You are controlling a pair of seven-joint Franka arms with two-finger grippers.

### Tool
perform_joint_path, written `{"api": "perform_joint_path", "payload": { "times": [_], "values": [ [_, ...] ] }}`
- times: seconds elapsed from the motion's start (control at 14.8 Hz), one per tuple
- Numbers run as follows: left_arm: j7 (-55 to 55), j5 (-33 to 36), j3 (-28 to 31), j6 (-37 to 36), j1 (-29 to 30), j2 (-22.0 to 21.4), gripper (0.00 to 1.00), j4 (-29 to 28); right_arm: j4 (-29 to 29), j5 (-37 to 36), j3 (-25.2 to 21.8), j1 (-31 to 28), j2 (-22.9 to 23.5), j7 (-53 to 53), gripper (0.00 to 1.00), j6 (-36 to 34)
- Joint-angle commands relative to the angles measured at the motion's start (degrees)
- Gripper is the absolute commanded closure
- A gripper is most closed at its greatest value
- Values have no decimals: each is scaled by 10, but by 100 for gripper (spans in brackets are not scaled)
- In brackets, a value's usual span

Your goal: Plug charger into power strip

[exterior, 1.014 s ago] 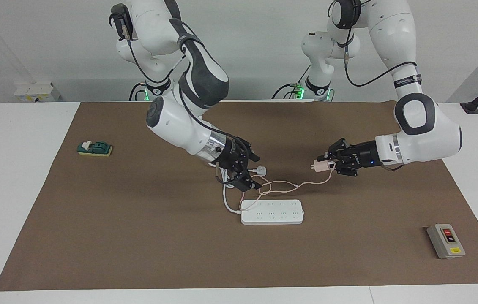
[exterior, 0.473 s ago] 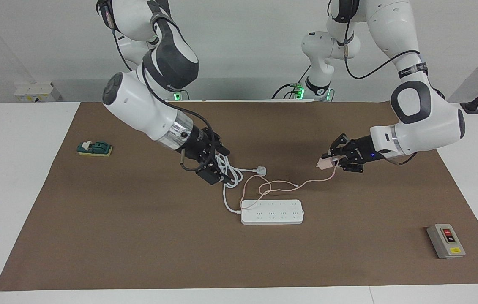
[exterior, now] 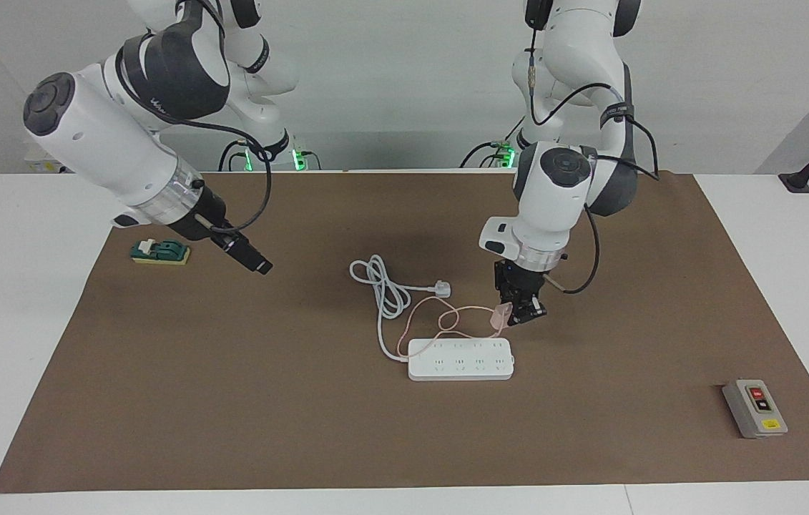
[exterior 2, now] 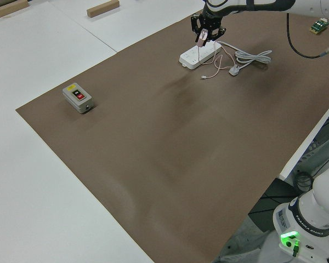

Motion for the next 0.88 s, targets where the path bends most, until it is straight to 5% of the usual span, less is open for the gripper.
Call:
{"api": "perform_joint_path", "payload": {
  "times": [0.0, 0.34, 0.81],
  "values": [
    [110, 31, 9, 61, 0, 6, 100, -11, -14, -64, 7, -22, -38, -156, 0, -22],
    [141, 94, 8, 87, -2, 20, 100, -12, -57, -140, 7, -56, -116, -394, 0, -25],
    [110, 90, 3, 48, -17, 16, 100, -52, -139, -200, 8, -63, -201, -443, 0, -54]
  ]
}}
